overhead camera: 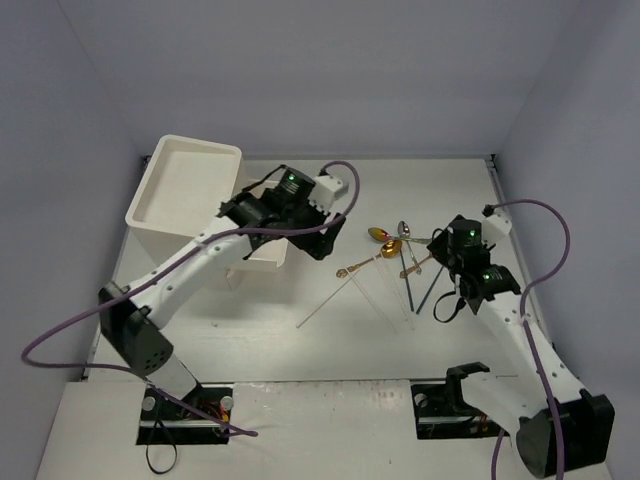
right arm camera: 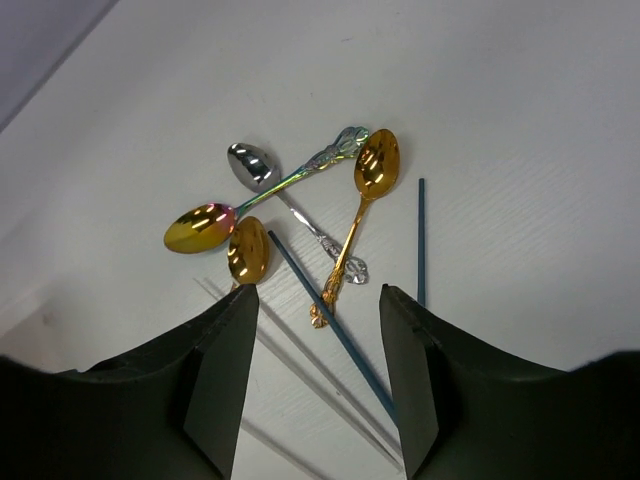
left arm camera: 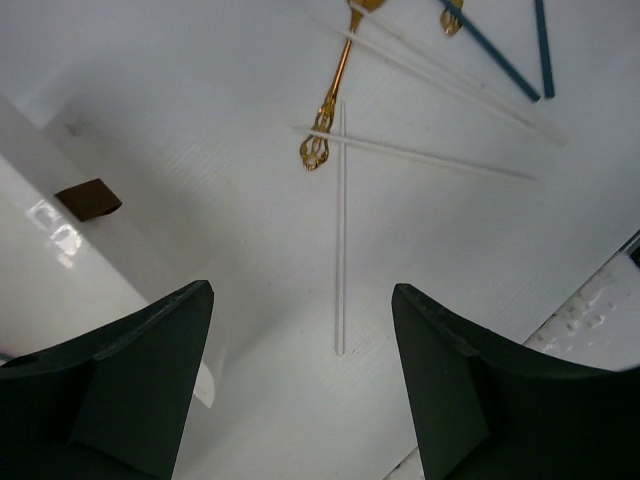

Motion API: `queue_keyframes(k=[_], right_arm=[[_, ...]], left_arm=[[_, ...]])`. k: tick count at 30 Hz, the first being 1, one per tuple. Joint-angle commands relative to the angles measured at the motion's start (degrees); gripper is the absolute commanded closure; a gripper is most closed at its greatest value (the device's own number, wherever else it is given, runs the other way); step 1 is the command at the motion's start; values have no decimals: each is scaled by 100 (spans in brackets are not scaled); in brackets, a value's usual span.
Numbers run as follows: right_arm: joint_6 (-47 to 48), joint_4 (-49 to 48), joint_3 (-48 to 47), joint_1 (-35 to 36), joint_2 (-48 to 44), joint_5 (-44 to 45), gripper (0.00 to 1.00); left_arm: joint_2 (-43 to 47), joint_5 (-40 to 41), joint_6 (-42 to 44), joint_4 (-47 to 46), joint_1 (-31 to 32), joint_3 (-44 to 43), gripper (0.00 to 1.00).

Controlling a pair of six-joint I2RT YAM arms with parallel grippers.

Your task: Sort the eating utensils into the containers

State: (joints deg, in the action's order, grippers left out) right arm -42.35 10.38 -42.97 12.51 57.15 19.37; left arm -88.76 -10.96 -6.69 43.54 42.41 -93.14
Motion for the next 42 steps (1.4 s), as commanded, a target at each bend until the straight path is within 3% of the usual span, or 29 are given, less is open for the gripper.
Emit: queue_keyframes(k=[1, 12, 20, 31, 42], right_arm=[[607, 178, 147, -134, -774, -595, 49], [1114, 327, -37, -170, -2562, -498, 33], [1255, 718, -230, -170, -2753, -469, 31], [1423, 1016, -318, -178, -2806, -485, 31], [1493, 1205, -379, -170, -2929, -434, 31]], left_arm=[[-900, -229, 434, -350, 212, -649, 31], [-3172, -342, 651, -675, 516, -1874, 38], [-4117, -283, 861, -821, 593, -2372, 47], [-4771, -337, 784, -1055, 593, -2781, 53], [-5061, 115, 784, -1049, 575, -2637, 93]])
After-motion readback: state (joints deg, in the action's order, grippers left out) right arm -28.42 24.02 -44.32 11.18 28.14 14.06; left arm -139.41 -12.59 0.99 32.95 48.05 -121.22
